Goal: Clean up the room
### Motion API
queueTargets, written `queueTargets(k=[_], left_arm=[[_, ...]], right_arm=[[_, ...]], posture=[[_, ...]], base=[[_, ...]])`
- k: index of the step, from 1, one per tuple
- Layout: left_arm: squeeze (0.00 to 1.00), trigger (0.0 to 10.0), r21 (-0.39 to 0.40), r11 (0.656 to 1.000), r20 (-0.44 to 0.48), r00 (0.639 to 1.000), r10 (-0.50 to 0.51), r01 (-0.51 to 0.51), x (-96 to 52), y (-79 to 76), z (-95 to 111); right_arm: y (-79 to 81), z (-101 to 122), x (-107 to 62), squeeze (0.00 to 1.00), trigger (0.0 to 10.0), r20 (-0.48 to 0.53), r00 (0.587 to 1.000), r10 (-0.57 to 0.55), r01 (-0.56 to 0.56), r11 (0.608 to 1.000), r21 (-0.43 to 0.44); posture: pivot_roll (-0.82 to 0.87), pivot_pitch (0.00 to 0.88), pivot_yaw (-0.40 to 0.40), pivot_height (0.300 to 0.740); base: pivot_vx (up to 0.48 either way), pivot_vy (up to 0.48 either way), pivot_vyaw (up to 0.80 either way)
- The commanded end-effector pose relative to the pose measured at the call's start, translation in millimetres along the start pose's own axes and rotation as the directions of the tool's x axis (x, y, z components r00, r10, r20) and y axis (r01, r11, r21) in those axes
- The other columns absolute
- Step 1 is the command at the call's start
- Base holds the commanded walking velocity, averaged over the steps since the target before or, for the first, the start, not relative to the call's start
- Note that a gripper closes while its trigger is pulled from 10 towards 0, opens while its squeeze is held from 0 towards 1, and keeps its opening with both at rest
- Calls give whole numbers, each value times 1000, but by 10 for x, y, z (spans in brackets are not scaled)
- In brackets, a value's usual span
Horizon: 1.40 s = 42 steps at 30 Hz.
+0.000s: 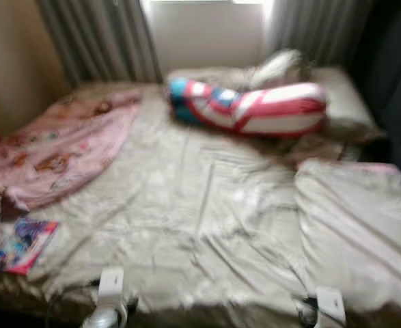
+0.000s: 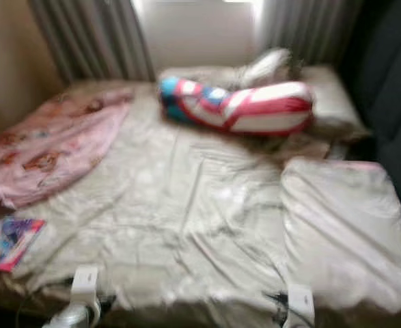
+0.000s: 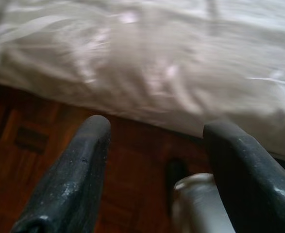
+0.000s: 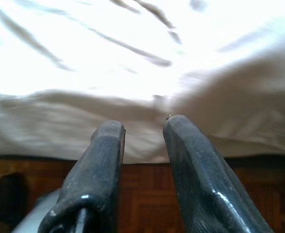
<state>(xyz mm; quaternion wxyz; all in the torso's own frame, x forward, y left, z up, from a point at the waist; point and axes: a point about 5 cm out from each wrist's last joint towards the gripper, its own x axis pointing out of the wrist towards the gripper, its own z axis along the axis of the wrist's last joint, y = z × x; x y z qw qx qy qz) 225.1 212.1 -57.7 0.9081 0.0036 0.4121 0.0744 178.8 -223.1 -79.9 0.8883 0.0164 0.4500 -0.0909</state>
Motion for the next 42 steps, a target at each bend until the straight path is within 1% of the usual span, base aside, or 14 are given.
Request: queueTargets(k=[1,13,18,24,27,30,42], left_arm=[[0,10000,14,1000,-13,1000,21,-21,-5,72,-16],[0,10000,14,1000,-12,1000,21,-21,-3,71,-10],[0,10000,16,1000,-12,1000,22,-21,-3,75,-5],[0,10000,18,1000,-11,1000,22,-22,-2,76,-1],[0,10000,17,1000,-11,1000,22,-22,-2,76,0],[0,10000,16,1000,-10,1000,22,-22,-2,78,1],[0,10000,14,1000,-10,1000,23,-23,-1,76,6]], right_arm=[[40,-3,2,0,10000,0,1000,10,-10,1000,8],[37,-1,2,0,10000,4,1000,1,-1,999,39],[39,3,4,0,10000,3,1000,-3,3,999,33],[36,-3,3,0,10000,-1,1000,-14,14,999,49],[30,-12,3,0,10000,-12,1000,-24,24,999,42],[31,4,4,0,10000,2,1000,-24,24,999,38],[38,11,5,0,10000,6,1000,-13,13,999,44]], posture=[[-78,49,-32,740],[-76,58,-32,740],[-77,59,-30,740],[-77,65,-30,740],[-76,66,-30,740],[-75,68,-30,740],[-72,69,-31,740]], base=[[0,446,669],[0,442,0],[0,439,0],[0,439,0],[0,440,-785],[0,442,-656],[0,442,0]])
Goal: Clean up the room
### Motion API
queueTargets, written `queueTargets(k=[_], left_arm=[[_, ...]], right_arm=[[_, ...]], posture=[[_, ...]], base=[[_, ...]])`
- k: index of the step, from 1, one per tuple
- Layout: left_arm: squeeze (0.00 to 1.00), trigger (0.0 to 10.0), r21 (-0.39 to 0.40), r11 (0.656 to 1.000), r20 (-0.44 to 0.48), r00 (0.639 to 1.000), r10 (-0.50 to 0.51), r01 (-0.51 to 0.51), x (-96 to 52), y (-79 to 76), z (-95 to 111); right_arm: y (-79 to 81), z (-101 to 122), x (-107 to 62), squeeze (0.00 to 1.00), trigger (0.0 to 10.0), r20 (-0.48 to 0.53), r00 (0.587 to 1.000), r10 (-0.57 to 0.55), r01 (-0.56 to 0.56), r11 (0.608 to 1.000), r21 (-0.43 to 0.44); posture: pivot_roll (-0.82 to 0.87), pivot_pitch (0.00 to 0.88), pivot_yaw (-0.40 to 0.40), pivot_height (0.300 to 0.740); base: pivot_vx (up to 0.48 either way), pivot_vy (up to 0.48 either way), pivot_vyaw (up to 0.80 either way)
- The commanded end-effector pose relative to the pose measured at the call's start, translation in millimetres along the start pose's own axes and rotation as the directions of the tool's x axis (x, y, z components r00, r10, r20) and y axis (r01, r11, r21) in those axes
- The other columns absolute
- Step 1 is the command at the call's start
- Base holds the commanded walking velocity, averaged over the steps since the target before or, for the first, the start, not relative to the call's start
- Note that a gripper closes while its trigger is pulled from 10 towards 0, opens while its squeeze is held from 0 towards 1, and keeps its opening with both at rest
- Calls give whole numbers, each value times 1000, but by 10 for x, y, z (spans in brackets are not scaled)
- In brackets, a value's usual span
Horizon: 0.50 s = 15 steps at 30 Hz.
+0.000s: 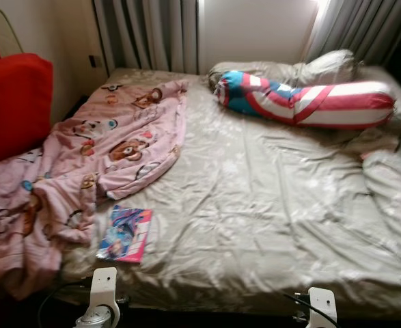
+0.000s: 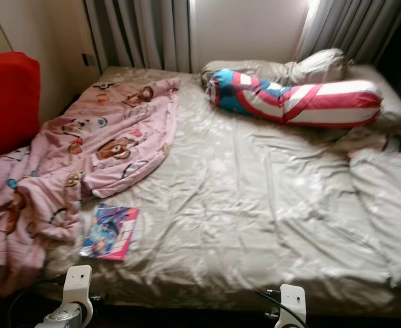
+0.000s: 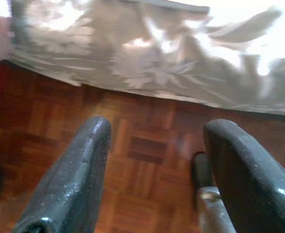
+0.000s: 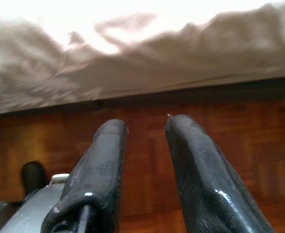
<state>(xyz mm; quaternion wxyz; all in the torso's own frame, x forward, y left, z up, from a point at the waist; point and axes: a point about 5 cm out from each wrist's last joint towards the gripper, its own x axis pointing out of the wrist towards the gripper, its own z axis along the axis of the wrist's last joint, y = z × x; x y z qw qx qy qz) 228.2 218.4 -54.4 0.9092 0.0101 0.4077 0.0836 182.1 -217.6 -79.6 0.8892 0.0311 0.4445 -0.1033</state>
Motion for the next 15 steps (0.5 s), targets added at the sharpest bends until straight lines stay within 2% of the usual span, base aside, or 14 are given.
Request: queueTargets(k=[1,15], left_arm=[[0,10000,11,1000,-20,1000,1,-1,-5,15,-42],[0,10000,9,1000,-19,1000,0,0,-5,12,-42]], right_arm=[[-22,-11,-3,0,10000,-2,1000,-4,4,1000,6],[-23,-10,-3,0,10000,-5,1000,0,0,1000,-5]], posture=[[-72,69,-31,740],[-71,69,-32,740]], base=[[0,442,0],[0,439,0]])
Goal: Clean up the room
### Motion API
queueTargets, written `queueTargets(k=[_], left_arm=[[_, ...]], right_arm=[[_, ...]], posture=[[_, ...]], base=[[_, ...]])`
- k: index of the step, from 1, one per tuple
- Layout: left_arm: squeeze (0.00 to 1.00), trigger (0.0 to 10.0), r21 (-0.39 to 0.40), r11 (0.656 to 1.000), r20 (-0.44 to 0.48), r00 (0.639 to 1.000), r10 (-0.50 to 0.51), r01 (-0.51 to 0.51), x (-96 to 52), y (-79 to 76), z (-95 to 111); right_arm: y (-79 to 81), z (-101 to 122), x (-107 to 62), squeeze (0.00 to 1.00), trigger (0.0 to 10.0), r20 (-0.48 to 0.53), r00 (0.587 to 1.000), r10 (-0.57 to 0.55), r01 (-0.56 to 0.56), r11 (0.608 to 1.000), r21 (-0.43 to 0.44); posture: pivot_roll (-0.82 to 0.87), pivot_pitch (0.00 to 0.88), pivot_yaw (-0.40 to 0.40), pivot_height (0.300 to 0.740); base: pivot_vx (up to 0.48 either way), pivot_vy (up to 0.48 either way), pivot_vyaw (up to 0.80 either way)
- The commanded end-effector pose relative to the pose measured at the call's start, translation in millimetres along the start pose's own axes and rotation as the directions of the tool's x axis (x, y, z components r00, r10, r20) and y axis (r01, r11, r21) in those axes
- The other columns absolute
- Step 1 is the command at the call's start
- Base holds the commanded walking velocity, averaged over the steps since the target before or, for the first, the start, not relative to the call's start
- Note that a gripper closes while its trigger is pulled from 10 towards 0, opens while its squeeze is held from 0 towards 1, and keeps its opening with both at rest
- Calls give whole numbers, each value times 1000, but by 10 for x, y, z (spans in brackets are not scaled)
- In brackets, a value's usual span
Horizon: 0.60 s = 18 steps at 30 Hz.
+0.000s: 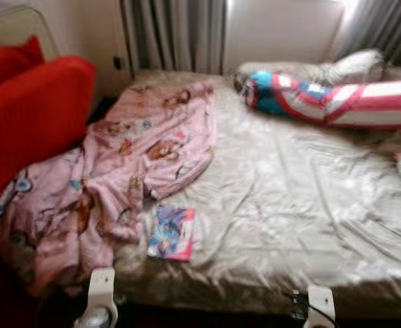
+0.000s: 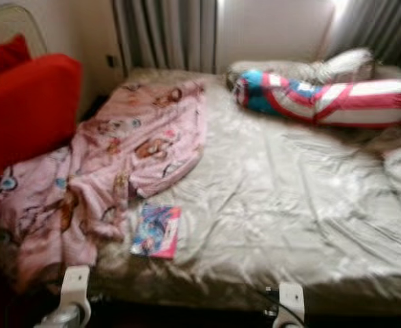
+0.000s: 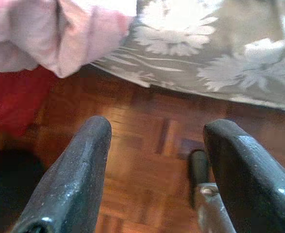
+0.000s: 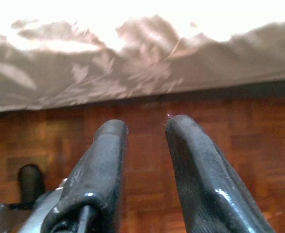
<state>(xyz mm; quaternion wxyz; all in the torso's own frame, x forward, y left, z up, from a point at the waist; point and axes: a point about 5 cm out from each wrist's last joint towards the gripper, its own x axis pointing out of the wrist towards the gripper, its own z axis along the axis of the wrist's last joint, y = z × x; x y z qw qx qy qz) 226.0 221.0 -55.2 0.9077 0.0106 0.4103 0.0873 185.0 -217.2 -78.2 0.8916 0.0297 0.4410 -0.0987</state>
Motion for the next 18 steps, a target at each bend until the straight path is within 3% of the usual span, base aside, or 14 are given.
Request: queueTargets(k=[1,18], left_arm=[[0,10000,10,1000,-14,1000,-7,7,-1,-16,-22],[0,10000,12,1000,-14,1000,-6,6,-1,-10,-22]], right_arm=[[-33,-40,-9,0,10000,-13,1000,-7,7,1000,0],[-26,-42,-9,0,10000,-13,1000,-5,5,1000,3]], posture=[[-71,69,-32,740],[-71,69,-28,740]], base=[[0,439,0],[0,423,0]])
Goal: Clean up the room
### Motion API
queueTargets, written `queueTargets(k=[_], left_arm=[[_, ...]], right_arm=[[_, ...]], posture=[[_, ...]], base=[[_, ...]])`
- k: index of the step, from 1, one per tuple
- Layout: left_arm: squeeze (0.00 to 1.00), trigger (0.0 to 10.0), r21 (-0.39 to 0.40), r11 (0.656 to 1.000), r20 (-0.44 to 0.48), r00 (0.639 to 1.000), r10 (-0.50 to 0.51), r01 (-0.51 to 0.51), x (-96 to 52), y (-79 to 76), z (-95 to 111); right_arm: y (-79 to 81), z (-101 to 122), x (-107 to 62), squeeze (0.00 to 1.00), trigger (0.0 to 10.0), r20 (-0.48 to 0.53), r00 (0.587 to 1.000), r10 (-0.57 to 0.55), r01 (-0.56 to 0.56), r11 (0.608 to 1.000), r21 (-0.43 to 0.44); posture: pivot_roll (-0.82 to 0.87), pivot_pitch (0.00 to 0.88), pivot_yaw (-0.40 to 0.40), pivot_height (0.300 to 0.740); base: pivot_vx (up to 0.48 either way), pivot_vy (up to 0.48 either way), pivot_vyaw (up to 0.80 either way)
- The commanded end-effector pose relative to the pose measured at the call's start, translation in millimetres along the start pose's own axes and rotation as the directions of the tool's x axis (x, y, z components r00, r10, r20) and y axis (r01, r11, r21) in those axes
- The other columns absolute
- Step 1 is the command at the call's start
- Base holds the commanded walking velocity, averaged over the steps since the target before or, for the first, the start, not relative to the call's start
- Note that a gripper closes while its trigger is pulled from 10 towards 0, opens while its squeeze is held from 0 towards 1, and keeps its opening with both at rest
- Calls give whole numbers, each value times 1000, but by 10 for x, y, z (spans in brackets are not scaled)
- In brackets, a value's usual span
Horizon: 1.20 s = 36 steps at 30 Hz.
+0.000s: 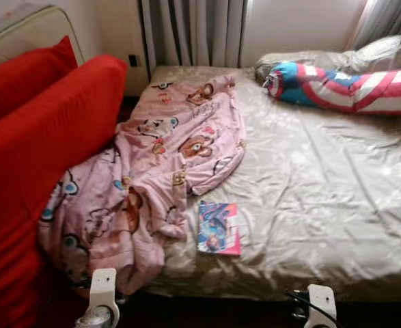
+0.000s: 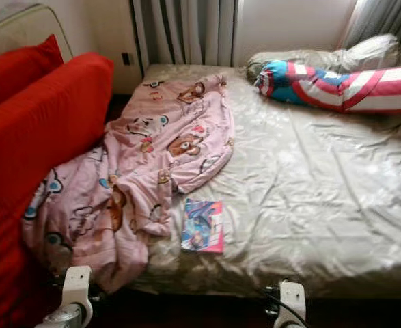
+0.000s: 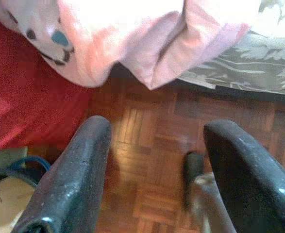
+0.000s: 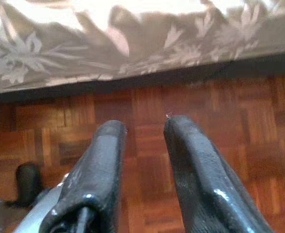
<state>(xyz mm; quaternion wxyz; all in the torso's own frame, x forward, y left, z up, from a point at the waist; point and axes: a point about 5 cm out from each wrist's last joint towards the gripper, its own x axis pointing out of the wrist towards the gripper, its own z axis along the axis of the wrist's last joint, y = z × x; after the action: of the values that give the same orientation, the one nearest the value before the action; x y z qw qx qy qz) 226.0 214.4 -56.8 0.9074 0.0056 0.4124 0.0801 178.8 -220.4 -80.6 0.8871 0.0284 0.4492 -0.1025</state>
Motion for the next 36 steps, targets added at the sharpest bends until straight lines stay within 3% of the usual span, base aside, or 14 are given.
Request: queueTargets(k=[1,7,36], left_arm=[[0,10000,15,1000,-9,1000,11,-11,-3,57,-8],[0,10000,14,1000,-5,1000,12,-12,-3,56,-8],[0,10000,-1,1000,-1,1000,6,-6,-8,59,-29]], right_arm=[[17,17,4,0,10000,5,1000,5,-5,1000,3],[16,15,3,0,10000,4,1000,5,-5,1000,2],[23,-7,-1,0,10000,1,1000,16,-16,1000,-14]], posture=[[-69,67,-28,740],[-70,62,-29,740],[-74,41,-27,740]], base=[[0,394,0],[0,372,0],[0,0,0]])
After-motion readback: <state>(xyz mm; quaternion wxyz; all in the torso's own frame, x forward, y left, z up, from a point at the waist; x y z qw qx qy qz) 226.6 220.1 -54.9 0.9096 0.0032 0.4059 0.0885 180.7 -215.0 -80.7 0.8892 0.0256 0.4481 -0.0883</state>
